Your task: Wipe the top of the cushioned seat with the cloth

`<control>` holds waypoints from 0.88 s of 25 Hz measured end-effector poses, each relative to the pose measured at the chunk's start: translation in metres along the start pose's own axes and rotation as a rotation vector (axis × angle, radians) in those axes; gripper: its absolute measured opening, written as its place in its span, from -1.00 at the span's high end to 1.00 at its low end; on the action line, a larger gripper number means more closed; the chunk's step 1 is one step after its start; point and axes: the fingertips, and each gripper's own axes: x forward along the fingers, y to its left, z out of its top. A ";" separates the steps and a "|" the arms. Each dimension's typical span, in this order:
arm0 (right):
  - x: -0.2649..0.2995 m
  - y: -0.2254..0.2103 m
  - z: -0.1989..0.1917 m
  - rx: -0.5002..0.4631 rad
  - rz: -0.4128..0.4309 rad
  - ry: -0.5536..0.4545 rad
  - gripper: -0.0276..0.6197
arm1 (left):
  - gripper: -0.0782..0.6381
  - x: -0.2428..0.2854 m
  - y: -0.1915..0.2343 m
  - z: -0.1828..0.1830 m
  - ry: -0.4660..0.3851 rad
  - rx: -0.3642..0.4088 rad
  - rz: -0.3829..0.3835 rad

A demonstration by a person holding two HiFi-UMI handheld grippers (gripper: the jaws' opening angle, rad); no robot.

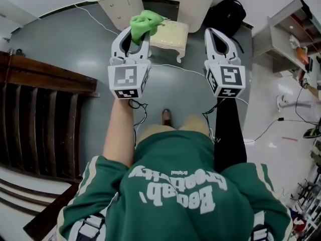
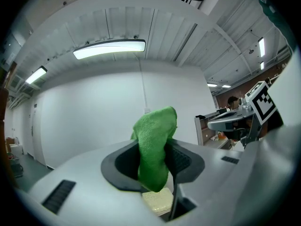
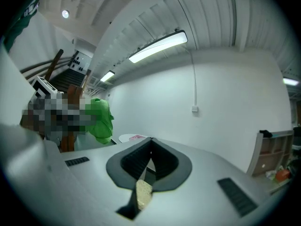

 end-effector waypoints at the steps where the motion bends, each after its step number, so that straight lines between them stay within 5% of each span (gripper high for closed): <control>1: 0.003 -0.001 -0.001 0.000 -0.001 0.002 0.89 | 0.37 0.003 0.001 -0.001 0.001 -0.002 -0.002; 13: 0.054 -0.029 -0.013 0.062 0.001 -0.005 0.89 | 0.37 0.048 0.017 -0.021 0.031 -0.001 0.007; 22: 0.163 -0.089 -0.023 0.060 0.054 -0.020 0.89 | 0.37 0.157 0.038 -0.042 0.054 0.012 0.041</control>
